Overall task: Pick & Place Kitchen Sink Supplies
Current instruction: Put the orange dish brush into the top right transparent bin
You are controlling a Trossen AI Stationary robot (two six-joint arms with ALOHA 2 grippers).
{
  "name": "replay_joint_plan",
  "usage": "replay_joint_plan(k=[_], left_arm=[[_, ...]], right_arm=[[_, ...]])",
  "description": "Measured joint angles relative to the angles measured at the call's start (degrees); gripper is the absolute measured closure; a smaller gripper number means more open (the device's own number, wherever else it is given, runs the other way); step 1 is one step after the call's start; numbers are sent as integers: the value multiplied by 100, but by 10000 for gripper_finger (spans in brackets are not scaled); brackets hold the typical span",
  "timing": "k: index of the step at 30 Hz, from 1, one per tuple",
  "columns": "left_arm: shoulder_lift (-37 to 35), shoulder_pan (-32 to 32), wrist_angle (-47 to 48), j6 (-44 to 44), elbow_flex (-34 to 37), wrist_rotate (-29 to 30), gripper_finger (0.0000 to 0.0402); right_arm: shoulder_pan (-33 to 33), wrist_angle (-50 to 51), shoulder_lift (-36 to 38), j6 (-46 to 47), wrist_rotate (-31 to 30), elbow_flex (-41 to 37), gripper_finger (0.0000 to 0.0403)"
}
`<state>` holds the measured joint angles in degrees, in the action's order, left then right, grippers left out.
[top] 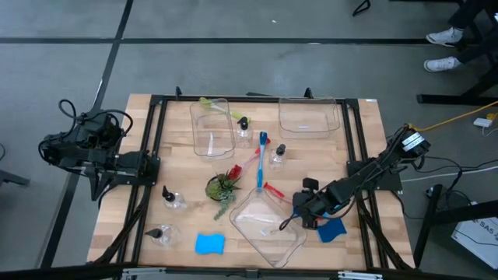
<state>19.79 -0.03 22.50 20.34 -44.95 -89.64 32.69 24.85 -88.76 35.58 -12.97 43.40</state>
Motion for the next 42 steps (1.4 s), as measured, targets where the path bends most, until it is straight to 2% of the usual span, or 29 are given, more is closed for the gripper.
replay_joint_plan(k=[6,16,25,34,42], left_arm=[[0,-1,-2,-3,0,-1,395],[0,1,-2,-1,0,-1,395],[0,0,1,-1,0,1,395],[0,1,1,-1,0,1,395],[0,2,-1,-1,-1,1,395]], right_arm=[[-4,163,172,-169,15,-13,349],[-68,636,596,-139,9,-17,346],[-245,796,1507,-46,-49,-17,347],[-269,696,2537,181,-51,-17,347],[-267,80,3323,297,27,-17,347]])
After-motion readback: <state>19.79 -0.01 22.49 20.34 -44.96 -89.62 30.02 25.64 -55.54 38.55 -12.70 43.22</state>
